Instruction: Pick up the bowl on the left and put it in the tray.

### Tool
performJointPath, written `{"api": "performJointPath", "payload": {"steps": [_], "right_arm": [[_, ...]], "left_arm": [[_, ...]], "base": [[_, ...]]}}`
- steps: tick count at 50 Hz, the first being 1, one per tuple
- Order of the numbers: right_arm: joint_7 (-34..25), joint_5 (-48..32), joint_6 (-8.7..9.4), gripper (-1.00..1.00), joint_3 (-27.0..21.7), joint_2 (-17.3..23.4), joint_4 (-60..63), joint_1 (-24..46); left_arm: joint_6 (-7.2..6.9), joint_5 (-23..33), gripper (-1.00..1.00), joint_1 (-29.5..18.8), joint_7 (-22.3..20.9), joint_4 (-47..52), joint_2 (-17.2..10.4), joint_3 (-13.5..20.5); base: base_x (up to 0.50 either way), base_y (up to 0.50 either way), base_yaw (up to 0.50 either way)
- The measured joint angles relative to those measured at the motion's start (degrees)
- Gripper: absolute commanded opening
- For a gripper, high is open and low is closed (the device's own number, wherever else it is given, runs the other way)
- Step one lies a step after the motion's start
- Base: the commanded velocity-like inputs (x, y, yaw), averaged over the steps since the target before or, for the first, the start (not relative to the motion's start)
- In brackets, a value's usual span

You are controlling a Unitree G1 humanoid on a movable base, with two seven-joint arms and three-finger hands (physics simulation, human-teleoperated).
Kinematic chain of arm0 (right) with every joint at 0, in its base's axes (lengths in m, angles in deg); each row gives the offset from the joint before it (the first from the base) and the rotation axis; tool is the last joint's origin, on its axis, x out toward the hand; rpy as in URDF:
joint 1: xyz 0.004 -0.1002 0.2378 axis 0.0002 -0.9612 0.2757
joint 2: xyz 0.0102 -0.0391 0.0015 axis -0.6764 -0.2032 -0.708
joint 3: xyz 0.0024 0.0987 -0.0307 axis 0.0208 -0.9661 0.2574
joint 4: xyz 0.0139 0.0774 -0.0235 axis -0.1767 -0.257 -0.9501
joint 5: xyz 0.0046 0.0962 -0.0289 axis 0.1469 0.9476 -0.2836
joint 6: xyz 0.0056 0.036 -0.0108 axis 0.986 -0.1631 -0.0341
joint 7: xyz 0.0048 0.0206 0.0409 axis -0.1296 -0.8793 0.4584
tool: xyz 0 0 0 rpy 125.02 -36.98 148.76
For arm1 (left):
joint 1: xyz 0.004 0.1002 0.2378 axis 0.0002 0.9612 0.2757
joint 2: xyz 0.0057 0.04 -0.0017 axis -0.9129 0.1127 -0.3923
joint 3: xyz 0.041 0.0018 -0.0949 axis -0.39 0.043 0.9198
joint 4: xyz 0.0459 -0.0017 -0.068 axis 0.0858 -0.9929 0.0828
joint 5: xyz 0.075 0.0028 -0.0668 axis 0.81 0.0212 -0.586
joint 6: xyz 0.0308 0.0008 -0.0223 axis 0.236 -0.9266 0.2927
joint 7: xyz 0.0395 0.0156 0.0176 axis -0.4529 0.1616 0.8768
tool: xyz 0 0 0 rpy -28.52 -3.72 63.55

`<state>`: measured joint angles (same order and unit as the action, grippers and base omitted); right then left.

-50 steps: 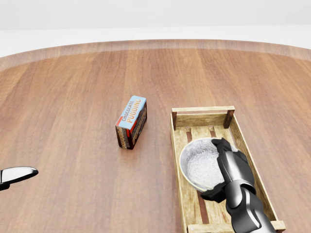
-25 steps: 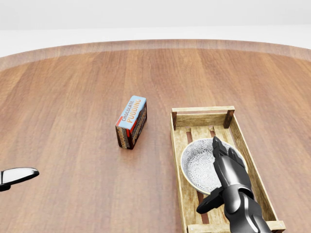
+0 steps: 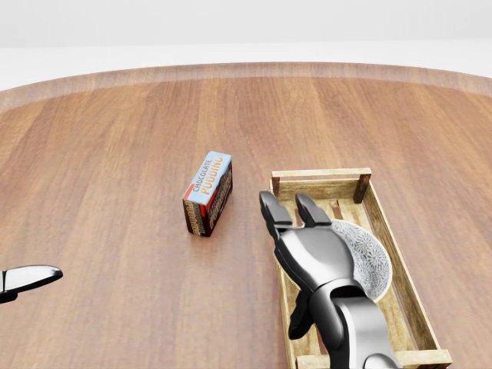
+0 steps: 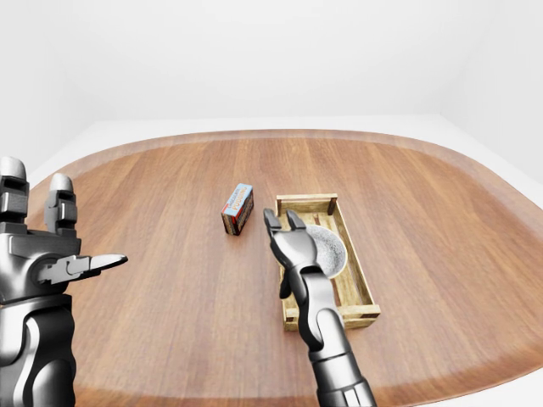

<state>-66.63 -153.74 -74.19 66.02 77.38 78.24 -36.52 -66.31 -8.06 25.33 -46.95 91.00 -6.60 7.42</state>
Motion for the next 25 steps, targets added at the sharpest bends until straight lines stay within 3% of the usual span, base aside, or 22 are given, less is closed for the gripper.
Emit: {"api": "performJointPath", "payload": {"steps": [17,25], "right_arm": [[-19.1,-29.3,0.0,1.0,7.8,-9.8,24.7,-4.6],[-23.0,-37.1,0.0,1.0,13.0,-12.0,33.7,-6.6]], "left_arm": [[0.0,0.0,1.0,0.1,-0.1,0.1,0.1,-0.1],[0.0,0.0,1.0,0.2,-0.1,0.4,0.1,-0.1]], "base": [[0.0,0.0,0.0],[0.0,0.0,0.0]]}}
